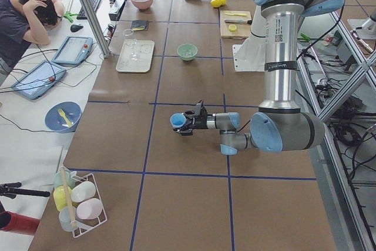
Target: Pour ice into bowl
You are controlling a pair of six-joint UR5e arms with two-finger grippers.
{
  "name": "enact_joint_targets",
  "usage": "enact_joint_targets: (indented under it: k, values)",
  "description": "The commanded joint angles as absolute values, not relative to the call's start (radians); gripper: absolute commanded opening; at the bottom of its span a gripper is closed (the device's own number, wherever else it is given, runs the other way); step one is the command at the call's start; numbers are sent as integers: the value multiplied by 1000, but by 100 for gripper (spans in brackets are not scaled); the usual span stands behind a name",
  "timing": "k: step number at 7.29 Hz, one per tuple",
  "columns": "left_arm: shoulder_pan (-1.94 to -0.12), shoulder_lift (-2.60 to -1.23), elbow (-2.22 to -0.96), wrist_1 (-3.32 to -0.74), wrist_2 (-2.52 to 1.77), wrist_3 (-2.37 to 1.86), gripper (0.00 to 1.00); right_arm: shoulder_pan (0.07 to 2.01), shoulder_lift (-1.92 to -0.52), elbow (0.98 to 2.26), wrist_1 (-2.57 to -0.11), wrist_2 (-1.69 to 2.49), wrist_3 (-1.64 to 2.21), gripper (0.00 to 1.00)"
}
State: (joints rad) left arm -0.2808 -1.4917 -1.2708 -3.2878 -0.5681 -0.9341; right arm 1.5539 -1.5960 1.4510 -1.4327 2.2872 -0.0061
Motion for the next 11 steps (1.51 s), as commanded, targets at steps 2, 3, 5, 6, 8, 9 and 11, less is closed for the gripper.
enact_joint_targets:
  k: [2, 3, 5, 6, 8, 9, 11]
  values:
    - [-282, -1490, -1285, -3307, -479, -930, 100, 1554, -1589, 1451, -1433, 2287, -6, 100]
    - [-281, -1491, -1317, -3309, -433, -930, 100, 1554, -1588, 1451, -1433, 2287, -6, 100]
    - [-282, -1489, -1360, -3309, -408, -928, 100, 1554, -1588, 1451, -1433, 2287, -5, 100]
    - [-284, -1480, -1408, -3309, -414, -911, 100, 1554, -1588, 1451, -1433, 2287, -5, 100]
    - [-305, -1470, -1476, -3377, -551, -726, 100, 1554, -1588, 1451, -1433, 2287, -5, 100]
    - [-377, -1468, -1477, -3367, -663, -677, 100, 1554, -1588, 1451, -1433, 2287, -5, 100]
    - [-627, -1476, -1499, -3277, -1079, -518, 100, 1552, -1588, 1451, -1433, 2287, -5, 100]
